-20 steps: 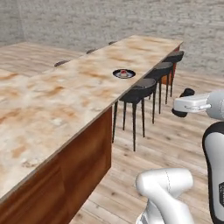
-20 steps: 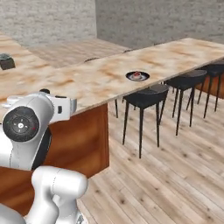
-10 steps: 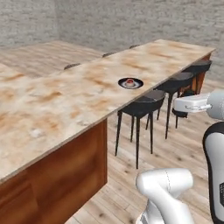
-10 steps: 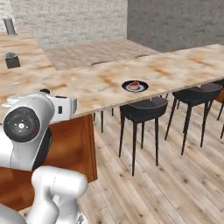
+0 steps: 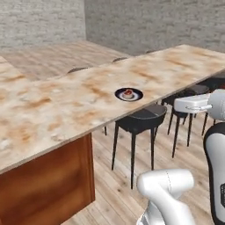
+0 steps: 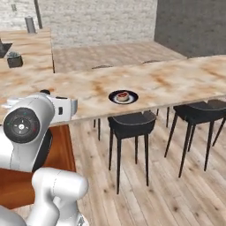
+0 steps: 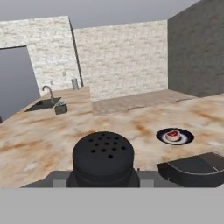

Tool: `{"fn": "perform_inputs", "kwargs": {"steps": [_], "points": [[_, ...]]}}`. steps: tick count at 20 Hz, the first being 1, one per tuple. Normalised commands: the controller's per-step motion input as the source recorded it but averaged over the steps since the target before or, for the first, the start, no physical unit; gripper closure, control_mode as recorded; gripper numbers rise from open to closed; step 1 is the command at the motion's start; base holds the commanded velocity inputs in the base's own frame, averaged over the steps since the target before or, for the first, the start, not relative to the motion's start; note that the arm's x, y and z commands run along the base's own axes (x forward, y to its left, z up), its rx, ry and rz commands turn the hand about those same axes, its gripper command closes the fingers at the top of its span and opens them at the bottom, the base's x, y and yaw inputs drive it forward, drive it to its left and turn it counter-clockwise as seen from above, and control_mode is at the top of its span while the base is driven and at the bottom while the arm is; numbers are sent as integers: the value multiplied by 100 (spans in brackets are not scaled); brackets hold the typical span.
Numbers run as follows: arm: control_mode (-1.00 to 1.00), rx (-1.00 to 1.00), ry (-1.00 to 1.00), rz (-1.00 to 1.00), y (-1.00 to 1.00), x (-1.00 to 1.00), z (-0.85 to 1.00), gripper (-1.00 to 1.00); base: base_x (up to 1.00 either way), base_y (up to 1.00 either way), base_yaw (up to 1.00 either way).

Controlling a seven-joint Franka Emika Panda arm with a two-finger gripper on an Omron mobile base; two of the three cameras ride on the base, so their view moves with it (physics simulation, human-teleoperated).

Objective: Retrieve the shaker from the cabinet and place it next the steak on a plate on the dining table.

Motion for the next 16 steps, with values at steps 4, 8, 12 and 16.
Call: {"fn": "perform_inputs", "kwargs": {"steps": [4, 8, 12, 16], "points": [[100, 0, 0, 0, 0, 0, 0, 100, 36, -100, 39], [100, 0, 0, 0, 0, 0, 0, 100, 58, -93, 44], [100, 0, 0, 0, 0, 0, 0, 100, 99, -68, 52], [100, 0, 0, 0, 0, 0, 0, 100, 98, -65, 54]]}}
